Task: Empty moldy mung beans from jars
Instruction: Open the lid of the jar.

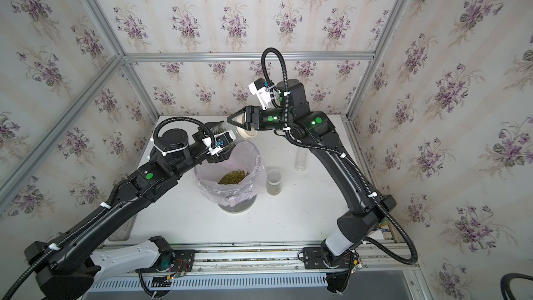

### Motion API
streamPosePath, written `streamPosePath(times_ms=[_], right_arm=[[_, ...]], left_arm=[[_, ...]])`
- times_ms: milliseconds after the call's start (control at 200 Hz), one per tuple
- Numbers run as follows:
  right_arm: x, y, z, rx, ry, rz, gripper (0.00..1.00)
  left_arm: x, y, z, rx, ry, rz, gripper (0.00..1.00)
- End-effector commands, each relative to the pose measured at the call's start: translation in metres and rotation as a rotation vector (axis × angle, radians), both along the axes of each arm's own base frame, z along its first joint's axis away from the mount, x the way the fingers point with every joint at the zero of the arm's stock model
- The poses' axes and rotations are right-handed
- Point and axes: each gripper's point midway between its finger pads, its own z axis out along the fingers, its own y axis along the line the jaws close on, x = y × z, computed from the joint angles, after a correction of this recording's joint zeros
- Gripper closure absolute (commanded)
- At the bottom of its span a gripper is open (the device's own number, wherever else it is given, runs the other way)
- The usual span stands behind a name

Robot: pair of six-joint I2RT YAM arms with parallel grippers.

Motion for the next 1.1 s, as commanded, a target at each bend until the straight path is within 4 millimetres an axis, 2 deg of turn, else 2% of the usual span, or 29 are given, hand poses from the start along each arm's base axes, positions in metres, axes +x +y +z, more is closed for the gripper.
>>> streamPosePath(times_ms=[0,635,824,1094], right_arm=[[-0.027,0.001,0.036,0.116,-0.032,0.133,0.24],[-0.044,0.0,0.044,0.145,-0.043,0.177,0.23],[-0.042,0.002,0.04,0.143,-0.036,0.173,0.23],[-0.043,-0.001,0.047,0.151,-0.045,0.165,0.23]], left_arm=[[0.003,0.001,0.021,-0.063,-0.063,0.011,1.0],[0.007,-0.001,0.02,-0.066,-0.059,0.009,1.0],[0.007,-0.001,0.02,-0.069,-0.058,0.007,1.0],[0.007,0.002,0.018,-0.062,-0.063,0.019,1.0]])
